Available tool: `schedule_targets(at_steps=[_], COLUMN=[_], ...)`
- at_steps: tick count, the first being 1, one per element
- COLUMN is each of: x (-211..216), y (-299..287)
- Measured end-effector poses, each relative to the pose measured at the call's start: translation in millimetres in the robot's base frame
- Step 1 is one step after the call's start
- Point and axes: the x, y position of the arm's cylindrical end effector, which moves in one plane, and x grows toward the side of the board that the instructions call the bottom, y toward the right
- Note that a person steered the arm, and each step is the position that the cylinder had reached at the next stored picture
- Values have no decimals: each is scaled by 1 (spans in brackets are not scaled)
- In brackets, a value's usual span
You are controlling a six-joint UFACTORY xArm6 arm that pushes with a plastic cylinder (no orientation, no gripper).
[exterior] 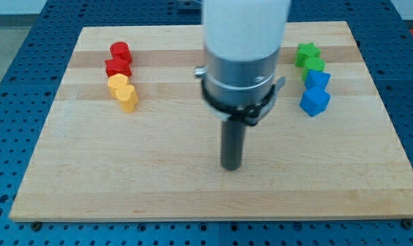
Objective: Slide red star towards top center
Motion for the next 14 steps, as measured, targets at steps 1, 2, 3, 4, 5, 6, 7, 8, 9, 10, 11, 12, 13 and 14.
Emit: schedule_targets(at_steps=[1, 2, 3, 4, 5, 6, 7, 8, 9, 10, 11, 12, 13, 14], x=[30, 35, 18, -28, -48, -48, -51, -81, -145, -228, -285, -303, -304, -290], y=[-69, -148, -220, -268, -310, -310, -311, -311, -311, -303, -268, -195, -220, -273])
